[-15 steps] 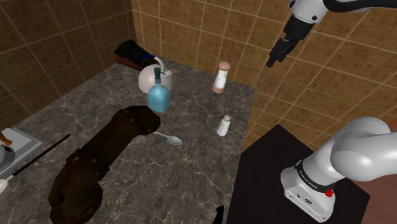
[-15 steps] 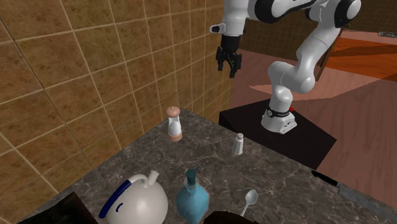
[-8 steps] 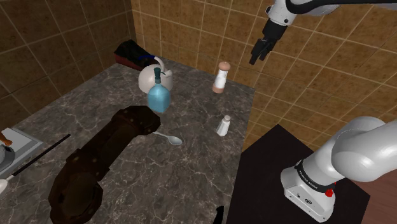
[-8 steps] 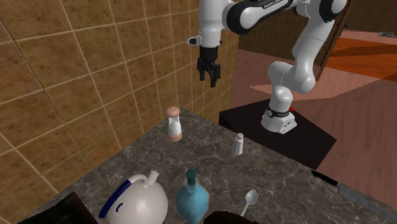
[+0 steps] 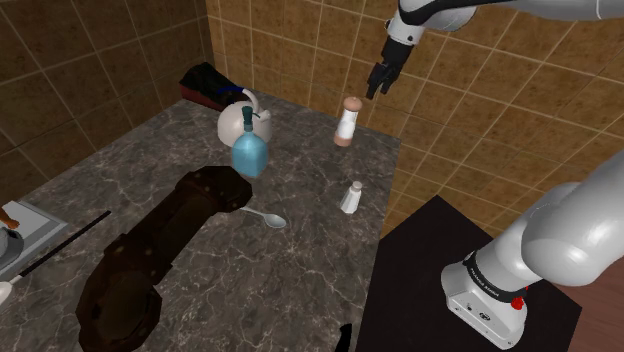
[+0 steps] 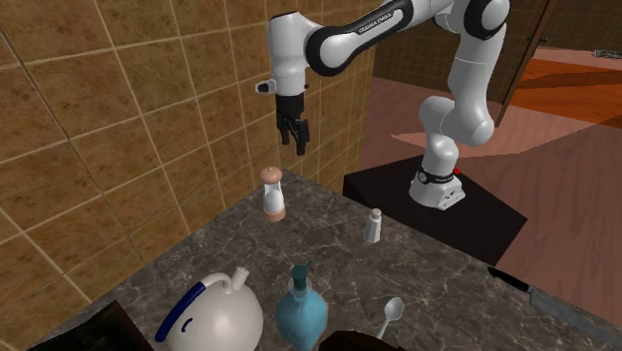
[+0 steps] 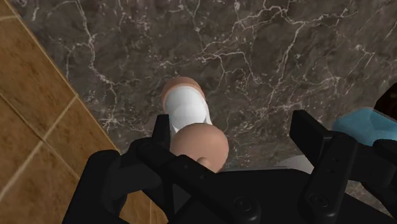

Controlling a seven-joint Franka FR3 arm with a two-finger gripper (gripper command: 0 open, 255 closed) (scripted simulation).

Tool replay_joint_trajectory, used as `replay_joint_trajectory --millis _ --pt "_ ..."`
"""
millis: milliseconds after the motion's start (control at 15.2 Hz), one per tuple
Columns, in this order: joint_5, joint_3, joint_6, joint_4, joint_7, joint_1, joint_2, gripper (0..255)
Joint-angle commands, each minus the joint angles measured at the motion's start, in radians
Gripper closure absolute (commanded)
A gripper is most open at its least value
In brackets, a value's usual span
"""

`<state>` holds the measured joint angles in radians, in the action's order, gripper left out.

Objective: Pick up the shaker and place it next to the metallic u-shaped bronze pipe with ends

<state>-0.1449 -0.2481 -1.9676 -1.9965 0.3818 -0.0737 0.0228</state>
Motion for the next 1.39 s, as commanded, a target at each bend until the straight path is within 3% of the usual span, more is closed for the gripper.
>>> replay_joint_trajectory --millis 0,264,726,1254,1320 --pt "-0.034 -0.007 0.003 0.074 0.038 0.005 -0.089 0" --pt "-0.088 -0.005 0.022 0.215 0.089 0.022 -0.239 0" --pt "-0.104 0.004 -0.070 0.150 0.099 0.016 -0.267 0" --pt "-0.104 0.004 -0.070 0.150 0.099 0.016 -0.267 0" --pt "-0.104 0.004 -0.070 0.150 0.099 0.016 -0.267 255"
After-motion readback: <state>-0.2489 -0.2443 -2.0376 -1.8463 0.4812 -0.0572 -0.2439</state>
